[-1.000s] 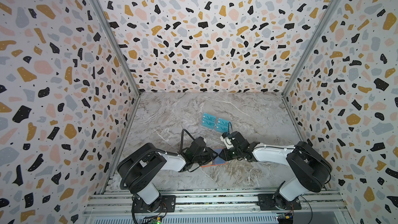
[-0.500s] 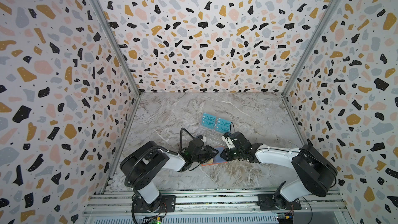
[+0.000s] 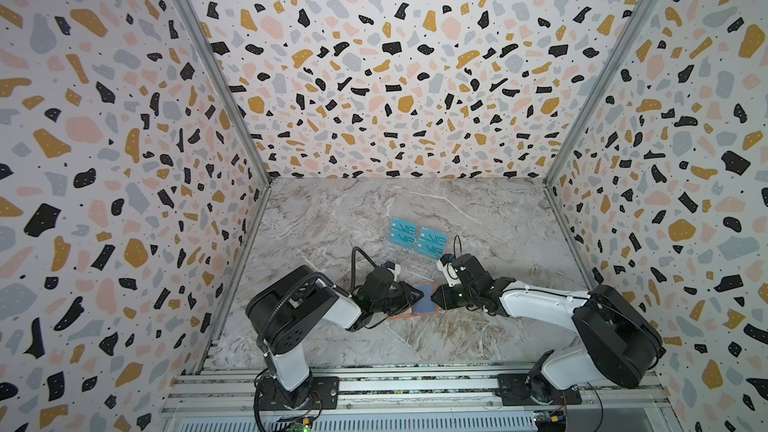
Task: Put the credit cards into the card holder
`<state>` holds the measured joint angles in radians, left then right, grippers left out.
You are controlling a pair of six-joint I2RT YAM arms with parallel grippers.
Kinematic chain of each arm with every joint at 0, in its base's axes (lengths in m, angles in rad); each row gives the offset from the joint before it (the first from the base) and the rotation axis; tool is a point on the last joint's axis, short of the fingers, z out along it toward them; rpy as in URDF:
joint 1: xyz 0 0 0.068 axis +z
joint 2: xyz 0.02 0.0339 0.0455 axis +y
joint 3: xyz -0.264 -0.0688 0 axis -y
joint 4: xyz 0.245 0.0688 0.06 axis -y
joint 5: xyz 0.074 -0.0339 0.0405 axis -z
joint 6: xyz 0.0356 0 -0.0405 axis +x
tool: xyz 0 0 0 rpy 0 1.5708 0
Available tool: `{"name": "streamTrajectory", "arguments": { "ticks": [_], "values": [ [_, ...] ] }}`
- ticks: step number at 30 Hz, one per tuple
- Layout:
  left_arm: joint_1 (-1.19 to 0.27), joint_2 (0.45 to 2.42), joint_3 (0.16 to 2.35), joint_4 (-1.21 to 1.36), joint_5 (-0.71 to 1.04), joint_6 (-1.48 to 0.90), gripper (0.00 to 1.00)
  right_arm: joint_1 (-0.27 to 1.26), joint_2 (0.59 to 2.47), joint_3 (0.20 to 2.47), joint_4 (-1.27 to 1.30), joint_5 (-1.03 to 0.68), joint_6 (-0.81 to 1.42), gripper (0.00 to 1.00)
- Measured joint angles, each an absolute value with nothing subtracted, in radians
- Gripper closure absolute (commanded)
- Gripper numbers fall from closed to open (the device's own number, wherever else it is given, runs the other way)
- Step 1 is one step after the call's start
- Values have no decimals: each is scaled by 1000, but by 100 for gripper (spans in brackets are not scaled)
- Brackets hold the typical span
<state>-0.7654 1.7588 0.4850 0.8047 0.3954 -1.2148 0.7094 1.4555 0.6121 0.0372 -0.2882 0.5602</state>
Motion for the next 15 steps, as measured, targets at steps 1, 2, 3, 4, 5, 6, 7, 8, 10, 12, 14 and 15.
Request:
{"name": "streamTrajectory", "arguments": {
  "ticks": [1,2,3,4,5,6,7,8,10,12,14,15],
  "values": [
    [-763,1760,485,807,399,-1215,87,709,1454,612,37,-288,561,78],
    [-761,1760,485,809,402,-1215,89,709,1453,612,36,-289,561,78],
    [-758,1760,485,809,404,-1216,92,709,1452,612,36,-290,561,78],
    [-756,1759,485,810,405,-1215,94,709,1451,612,37,-292,561,78],
    [-753,1756,484,809,407,-1214,95,709,1451,612,37,-292,561,79],
    [-752,1751,484,808,408,-1215,97,707,1451,612,37,-292,561,79],
    [-751,1745,484,807,408,-1212,98,706,1451,612,36,-292,561,79],
    [-750,1737,484,805,408,-1209,100,702,1451,612,36,-292,561,78],
    [-748,1720,484,801,409,-1205,100,696,1451,612,37,-296,561,79],
    [-747,1704,484,793,410,-1197,100,686,1451,612,37,-299,560,78],
    [-747,1694,482,786,410,-1190,100,678,1451,612,36,-300,559,79],
    [-747,1692,480,785,410,-1188,100,676,1451,612,36,-302,559,79]
  ]
}}
